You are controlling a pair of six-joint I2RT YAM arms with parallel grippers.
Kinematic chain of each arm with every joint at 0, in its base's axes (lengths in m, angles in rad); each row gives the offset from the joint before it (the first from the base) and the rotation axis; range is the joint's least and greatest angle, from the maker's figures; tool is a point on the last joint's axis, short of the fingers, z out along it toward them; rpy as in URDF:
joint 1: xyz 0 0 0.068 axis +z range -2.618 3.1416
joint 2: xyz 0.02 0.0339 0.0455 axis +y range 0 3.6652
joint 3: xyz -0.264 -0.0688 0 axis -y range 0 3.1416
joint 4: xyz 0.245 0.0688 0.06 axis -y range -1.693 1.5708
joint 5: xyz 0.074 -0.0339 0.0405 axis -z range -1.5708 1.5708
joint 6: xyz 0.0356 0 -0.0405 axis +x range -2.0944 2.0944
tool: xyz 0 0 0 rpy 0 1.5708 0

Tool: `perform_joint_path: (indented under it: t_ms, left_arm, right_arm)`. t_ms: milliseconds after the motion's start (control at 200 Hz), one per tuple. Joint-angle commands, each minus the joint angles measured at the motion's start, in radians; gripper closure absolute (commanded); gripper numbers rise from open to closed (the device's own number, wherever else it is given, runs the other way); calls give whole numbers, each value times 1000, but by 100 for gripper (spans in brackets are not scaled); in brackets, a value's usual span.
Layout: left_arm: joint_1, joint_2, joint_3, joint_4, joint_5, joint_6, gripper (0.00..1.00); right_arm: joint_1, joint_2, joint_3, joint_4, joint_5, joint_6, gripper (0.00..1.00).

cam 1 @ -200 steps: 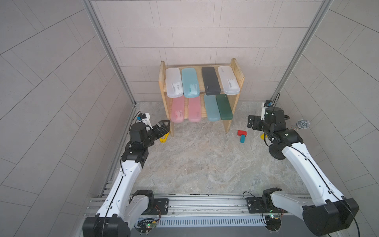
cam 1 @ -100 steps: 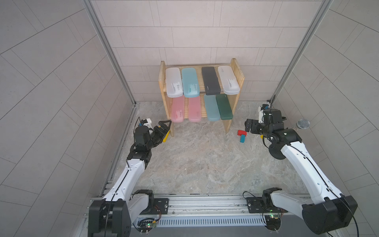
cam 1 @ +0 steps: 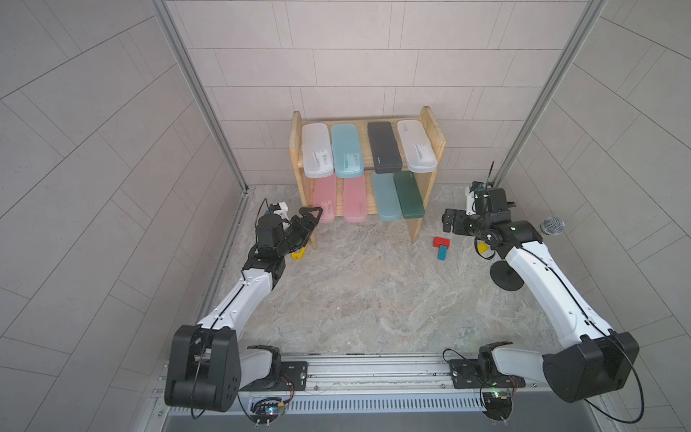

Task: Remove the pencil cases from the shelf
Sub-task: Pick up the pencil case from the shelf.

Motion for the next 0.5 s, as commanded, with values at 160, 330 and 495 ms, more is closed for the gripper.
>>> perform_joint_path:
  t_ms: [160,330,495]
  left_arm:
    - [-9,32,41,30,-5,1,37]
    - [-9,44,20,60,9,-16,57]
    - [-9,20,-11,63,9,-17,83]
  right_arm:
    - [2,-1,22,-41,-2,-18,0]
    - [1,-12,17,-51,-10,-18,0]
    - [1,-31,10,-55,-25,-18,1]
